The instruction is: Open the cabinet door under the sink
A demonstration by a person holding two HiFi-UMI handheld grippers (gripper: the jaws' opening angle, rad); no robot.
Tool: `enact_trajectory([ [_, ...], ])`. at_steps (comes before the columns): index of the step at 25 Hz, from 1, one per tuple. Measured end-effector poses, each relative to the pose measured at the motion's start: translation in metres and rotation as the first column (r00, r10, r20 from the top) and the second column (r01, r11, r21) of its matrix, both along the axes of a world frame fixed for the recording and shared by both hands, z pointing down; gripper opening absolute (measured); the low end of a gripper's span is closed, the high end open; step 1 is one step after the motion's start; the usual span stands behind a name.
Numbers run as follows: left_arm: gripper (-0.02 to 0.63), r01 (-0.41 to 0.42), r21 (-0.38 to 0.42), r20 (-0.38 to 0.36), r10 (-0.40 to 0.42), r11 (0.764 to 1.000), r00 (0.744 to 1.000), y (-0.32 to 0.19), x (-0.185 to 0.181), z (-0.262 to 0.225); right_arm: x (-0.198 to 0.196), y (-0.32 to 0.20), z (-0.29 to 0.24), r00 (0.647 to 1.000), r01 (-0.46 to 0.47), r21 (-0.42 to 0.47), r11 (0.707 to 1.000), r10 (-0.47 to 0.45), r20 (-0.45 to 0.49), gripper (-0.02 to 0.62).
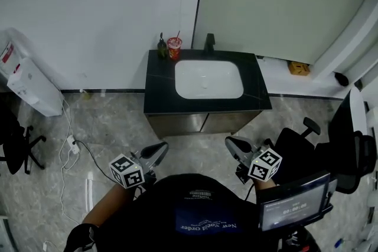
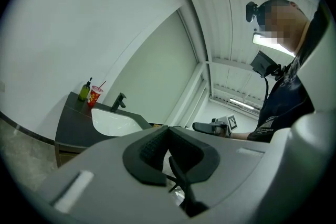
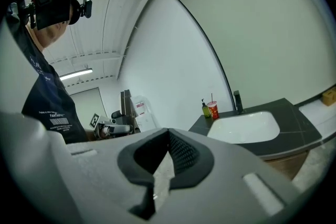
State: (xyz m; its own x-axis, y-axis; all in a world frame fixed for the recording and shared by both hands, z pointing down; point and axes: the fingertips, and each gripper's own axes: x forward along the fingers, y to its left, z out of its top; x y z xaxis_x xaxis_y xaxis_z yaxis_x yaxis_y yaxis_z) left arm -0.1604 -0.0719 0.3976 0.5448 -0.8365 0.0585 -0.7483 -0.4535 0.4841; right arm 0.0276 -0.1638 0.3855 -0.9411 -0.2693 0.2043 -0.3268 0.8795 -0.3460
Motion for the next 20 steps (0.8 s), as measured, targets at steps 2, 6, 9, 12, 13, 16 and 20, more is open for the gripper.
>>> enact_trajectory([
  [2,0.0,0.009,-0.025,0.005,-0.009,1.0,1.0,-0.012,-0.001,0.011,-0.003,-0.012,0.005,1.0,0.014,-0.01,1.0,-0.014,-0.005,0.002],
  [6,0.0,0.048,-0.07,0.045,-0.045,0.996,0.998,-0.046,0.002,0.03,-0.004,-0.057,0.013,0.998,0.055,-0.027,0.998,-0.055,0.01,0.002],
  [9,0.0,0.108,-0.108,0.095,-0.098,0.988,0.991,-0.076,0.008,0.046,-0.005,-0.091,0.013,0.993,0.115,-0.028,0.993,-0.115,0.027,0.002],
  [12,0.0,0.172,-0.155,0.138,-0.151,0.973,0.979,-0.105,0.021,0.071,-0.001,-0.127,0.012,0.983,0.181,-0.013,0.983,-0.18,0.034,0.002],
  [13,0.0,0.191,-0.173,0.162,-0.164,0.966,0.973,-0.114,0.025,0.081,0.0,-0.14,0.013,0.979,0.2,-0.01,0.98,-0.2,0.036,0.002],
  [16,0.001,0.257,-0.234,0.26,-0.195,0.938,0.946,-0.131,0.033,0.112,-0.002,-0.167,0.022,0.966,0.257,-0.024,0.966,-0.256,0.048,0.002],
  [20,0.0,0.3,-0.279,0.294,-0.216,0.912,0.931,-0.155,0.04,0.144,-0.012,-0.185,0.043,0.951,0.307,-0.043,0.951,-0.305,0.052,0.002],
])
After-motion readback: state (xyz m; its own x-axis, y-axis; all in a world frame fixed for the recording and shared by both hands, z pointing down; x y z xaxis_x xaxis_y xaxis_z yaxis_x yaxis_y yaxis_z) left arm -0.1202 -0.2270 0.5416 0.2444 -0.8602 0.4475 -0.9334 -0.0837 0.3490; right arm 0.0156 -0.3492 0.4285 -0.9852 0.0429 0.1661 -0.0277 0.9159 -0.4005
